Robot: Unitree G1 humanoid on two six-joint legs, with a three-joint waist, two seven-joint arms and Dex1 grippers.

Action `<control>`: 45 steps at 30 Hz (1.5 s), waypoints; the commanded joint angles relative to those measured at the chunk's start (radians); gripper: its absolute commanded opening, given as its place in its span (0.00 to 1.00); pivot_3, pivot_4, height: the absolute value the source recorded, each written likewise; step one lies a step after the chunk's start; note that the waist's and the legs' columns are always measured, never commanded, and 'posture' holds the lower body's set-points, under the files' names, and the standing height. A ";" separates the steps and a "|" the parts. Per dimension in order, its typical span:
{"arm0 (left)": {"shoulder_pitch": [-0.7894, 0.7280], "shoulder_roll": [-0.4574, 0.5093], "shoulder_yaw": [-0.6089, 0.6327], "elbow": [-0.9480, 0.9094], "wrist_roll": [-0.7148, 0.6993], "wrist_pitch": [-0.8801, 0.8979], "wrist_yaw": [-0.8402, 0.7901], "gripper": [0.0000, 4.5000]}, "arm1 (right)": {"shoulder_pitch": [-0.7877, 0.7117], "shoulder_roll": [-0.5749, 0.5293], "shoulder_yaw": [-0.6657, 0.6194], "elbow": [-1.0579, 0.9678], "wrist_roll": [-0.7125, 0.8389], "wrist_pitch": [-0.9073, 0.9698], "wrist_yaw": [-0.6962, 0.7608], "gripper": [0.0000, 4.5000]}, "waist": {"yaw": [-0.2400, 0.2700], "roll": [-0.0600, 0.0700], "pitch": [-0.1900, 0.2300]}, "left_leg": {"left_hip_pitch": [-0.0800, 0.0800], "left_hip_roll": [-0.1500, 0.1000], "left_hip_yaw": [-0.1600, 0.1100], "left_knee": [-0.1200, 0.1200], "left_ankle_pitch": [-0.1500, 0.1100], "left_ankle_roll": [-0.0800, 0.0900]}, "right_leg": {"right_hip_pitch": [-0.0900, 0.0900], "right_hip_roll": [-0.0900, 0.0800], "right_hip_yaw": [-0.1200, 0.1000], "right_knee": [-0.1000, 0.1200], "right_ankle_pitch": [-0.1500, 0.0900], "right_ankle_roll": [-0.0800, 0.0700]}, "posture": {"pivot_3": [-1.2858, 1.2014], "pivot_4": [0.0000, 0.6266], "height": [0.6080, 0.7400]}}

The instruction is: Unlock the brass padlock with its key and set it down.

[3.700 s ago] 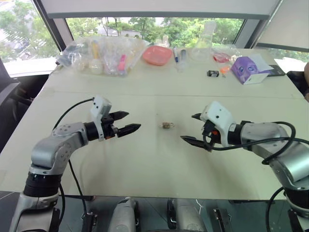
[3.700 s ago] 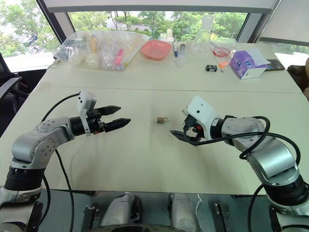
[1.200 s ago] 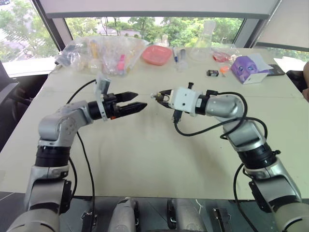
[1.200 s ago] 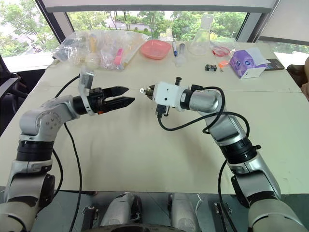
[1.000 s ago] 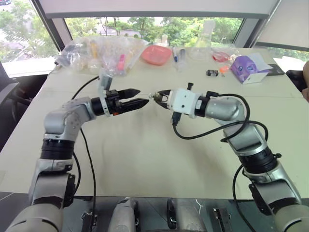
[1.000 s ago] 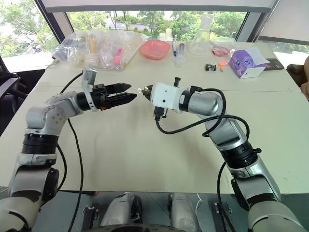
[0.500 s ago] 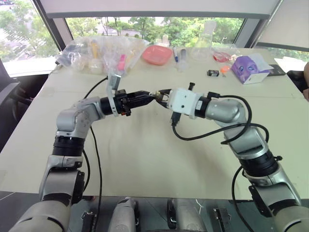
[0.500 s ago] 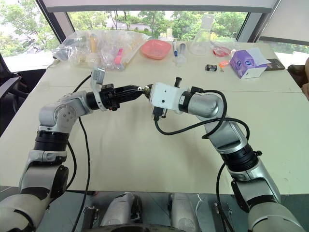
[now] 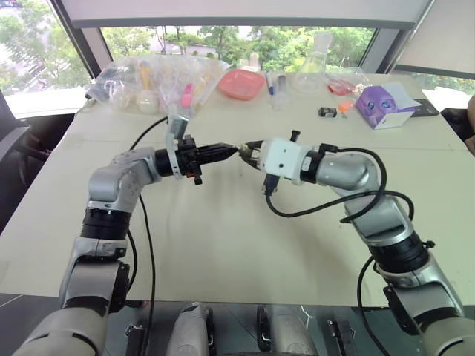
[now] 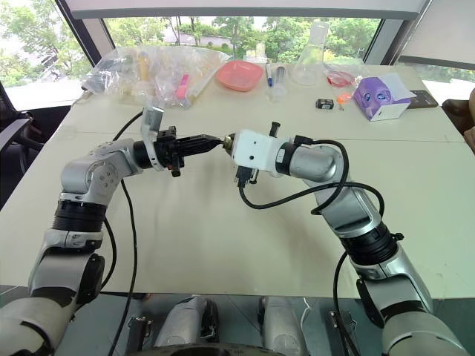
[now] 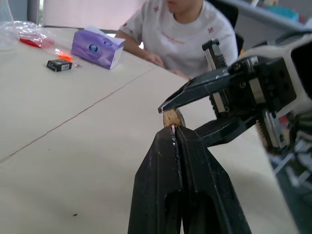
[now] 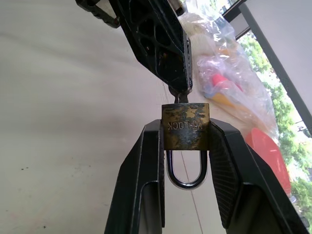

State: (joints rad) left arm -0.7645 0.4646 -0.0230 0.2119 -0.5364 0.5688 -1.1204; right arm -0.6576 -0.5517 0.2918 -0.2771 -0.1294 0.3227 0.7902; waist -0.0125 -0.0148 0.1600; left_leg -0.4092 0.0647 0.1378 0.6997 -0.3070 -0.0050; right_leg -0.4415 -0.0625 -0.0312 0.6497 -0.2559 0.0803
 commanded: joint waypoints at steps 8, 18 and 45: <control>-0.016 0.017 -0.068 0.023 0.241 -0.529 -0.044 0.00 | -0.012 -0.003 -0.021 -0.038 0.004 -0.005 0.008 0.15 | 0.001 0.000 0.000 | 0.000 0.000 0.001 0.000 0.000 0.000 | 0.000 0.000 0.000 0.000 0.000 0.000 | 0.52 0.24 0.95; -0.101 0.025 -0.028 0.138 0.134 -0.252 -0.110 0.21 | -0.032 0.003 -0.018 -0.017 -0.015 -0.039 -0.002 0.15 | 0.001 0.000 0.000 | 0.000 0.000 0.000 0.000 0.000 0.000 | 0.000 0.000 0.000 0.000 0.000 0.000 | 0.52 0.24 0.95; -0.207 -0.063 -0.012 0.286 0.088 -0.091 -0.185 0.33 | -0.046 0.035 -0.001 -0.010 -0.081 -0.118 -0.042 0.15 | -0.001 0.000 0.000 | 0.000 0.000 0.000 0.000 0.000 0.000 | 0.000 0.000 0.000 0.000 0.000 0.000 | 0.52 0.24 0.95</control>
State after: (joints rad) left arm -0.9411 0.4053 -0.0412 0.5079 -0.4453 0.4914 -1.2933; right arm -0.6784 -0.5255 0.3003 -0.2348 -0.2085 0.2136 0.7544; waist -0.0131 -0.0149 0.1600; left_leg -0.4094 0.0647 0.1380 0.6998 -0.3069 -0.0049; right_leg -0.4416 -0.0621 -0.0313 0.6498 -0.2559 0.0805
